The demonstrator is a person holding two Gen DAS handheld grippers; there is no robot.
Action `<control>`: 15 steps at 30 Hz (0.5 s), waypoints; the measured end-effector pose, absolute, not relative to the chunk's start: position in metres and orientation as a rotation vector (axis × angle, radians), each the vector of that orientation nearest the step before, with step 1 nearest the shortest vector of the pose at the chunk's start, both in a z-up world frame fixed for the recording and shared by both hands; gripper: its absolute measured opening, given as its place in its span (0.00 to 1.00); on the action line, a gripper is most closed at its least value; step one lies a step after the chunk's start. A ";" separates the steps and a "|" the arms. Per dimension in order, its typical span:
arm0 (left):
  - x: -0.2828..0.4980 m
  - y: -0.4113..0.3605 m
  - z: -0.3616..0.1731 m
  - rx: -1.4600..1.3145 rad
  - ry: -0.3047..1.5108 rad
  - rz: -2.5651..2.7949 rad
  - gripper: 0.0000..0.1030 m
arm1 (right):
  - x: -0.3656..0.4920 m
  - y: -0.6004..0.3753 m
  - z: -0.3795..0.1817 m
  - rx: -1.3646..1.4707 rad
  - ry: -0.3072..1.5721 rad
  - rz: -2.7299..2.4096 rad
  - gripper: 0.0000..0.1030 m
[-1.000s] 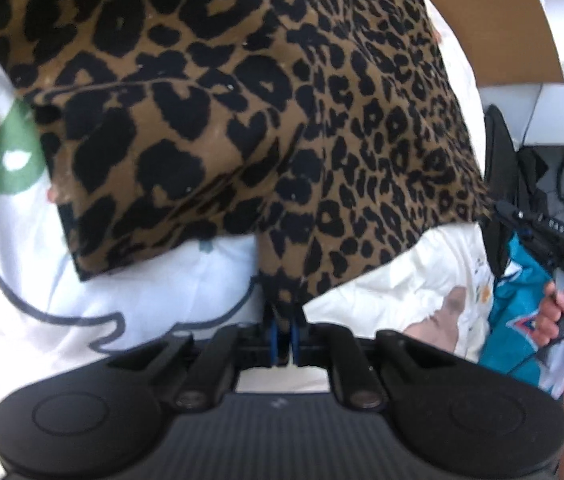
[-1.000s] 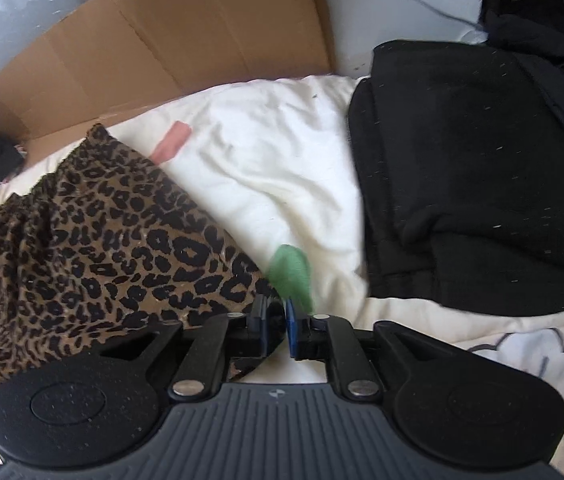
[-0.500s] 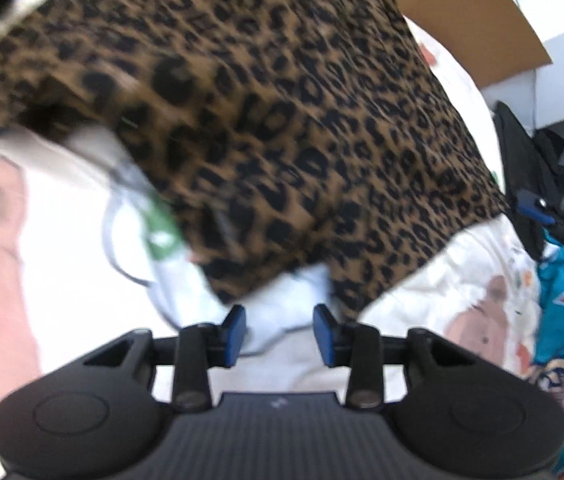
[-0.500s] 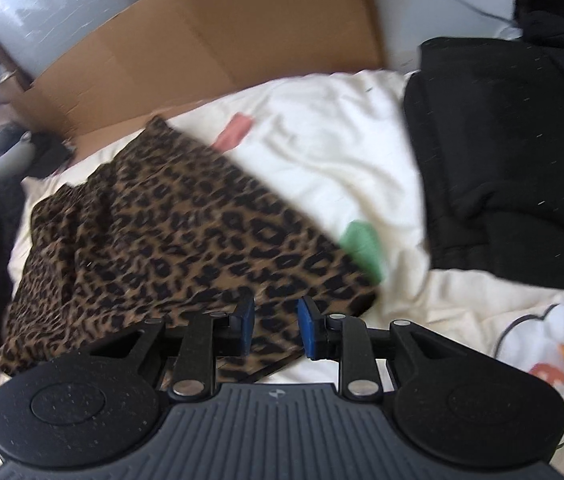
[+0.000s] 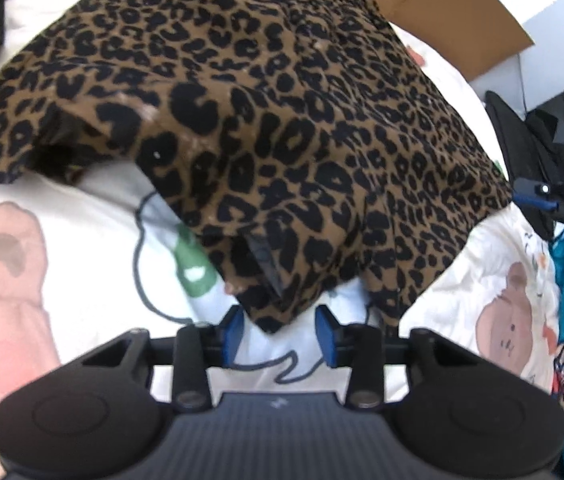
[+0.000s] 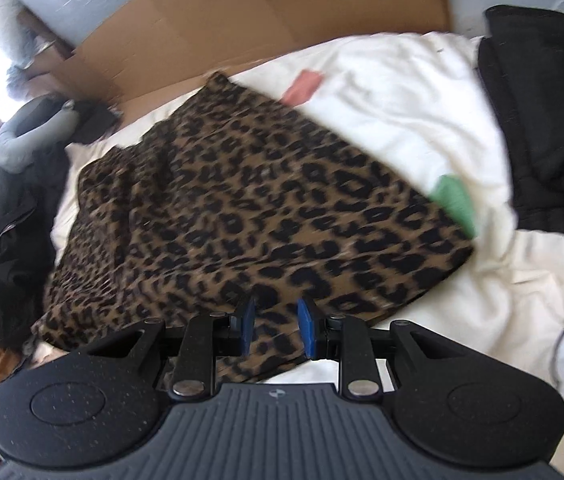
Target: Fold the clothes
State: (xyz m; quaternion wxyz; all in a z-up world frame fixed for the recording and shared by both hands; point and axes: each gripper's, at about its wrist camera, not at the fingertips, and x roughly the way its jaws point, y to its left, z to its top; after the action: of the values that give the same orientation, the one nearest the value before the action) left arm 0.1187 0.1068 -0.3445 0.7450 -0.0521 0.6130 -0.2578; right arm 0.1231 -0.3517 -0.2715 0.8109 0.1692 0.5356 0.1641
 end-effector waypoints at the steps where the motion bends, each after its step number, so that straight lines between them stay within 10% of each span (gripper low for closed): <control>1: 0.118 0.107 -0.345 -0.121 1.330 -0.573 0.27 | 0.121 -0.345 -0.274 0.371 1.156 0.374 0.25; 6: 0.116 0.105 -0.337 -0.133 1.278 -0.619 0.05 | 0.105 -0.306 -0.290 0.412 1.232 0.504 0.25; 15: 0.109 0.106 -0.318 -0.139 1.257 -0.695 0.04 | 0.081 -0.242 -0.304 0.566 1.336 0.685 0.25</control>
State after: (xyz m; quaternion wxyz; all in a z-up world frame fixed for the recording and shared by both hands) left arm 0.1087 0.1059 -0.3184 0.7508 -0.0638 0.5753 -0.3183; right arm 0.0814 -0.2422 -0.3042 0.6950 0.2535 0.5987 0.3069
